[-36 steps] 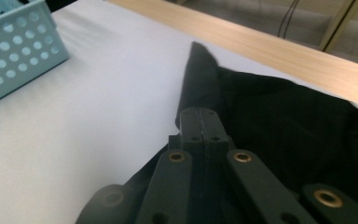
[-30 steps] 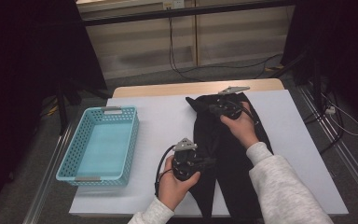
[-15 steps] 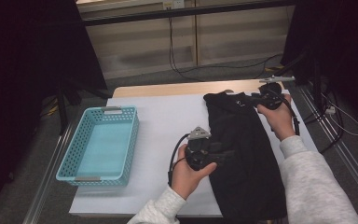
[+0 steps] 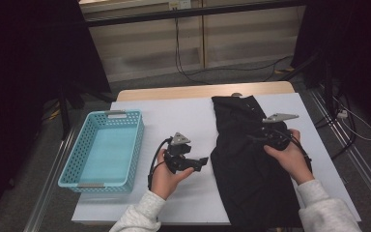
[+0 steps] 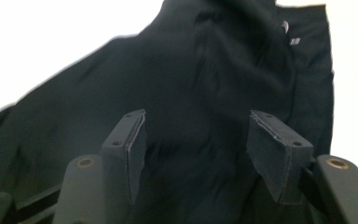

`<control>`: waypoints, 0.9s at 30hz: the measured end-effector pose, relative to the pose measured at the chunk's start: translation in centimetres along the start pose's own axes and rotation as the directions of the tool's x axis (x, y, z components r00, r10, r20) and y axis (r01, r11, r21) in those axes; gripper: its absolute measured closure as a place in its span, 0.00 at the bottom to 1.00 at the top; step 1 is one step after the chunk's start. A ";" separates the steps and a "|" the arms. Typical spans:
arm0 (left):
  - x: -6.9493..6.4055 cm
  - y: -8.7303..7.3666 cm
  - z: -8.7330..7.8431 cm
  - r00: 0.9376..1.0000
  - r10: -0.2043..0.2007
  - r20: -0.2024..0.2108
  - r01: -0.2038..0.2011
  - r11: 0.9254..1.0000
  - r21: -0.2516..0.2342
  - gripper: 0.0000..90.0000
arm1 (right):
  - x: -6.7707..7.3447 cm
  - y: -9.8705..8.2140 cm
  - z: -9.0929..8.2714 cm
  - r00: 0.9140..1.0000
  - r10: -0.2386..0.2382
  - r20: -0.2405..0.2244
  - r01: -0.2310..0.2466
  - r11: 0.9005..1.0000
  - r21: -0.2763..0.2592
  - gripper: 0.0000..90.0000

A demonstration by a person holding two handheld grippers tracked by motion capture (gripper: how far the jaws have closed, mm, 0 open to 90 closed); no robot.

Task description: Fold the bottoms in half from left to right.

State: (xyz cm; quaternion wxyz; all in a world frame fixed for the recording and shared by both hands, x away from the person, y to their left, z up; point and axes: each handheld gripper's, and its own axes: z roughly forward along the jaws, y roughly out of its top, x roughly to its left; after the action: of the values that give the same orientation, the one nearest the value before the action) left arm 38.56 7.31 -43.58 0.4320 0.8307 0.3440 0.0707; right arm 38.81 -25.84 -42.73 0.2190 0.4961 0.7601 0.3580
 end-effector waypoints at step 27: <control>2.2 -1.4 -1.3 0.999 0.019 -0.045 -0.017 0.999 0.037 0.17 | 2.7 -7.9 -5.1 0.999 0.051 0.004 -0.051 0.997 0.055 0.54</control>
State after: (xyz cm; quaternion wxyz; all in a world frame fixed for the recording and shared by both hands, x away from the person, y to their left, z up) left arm 38.92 10.09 -44.27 0.4084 0.8396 0.3474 0.0871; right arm 29.49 -27.05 -45.44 0.1969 0.5217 0.7564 0.3419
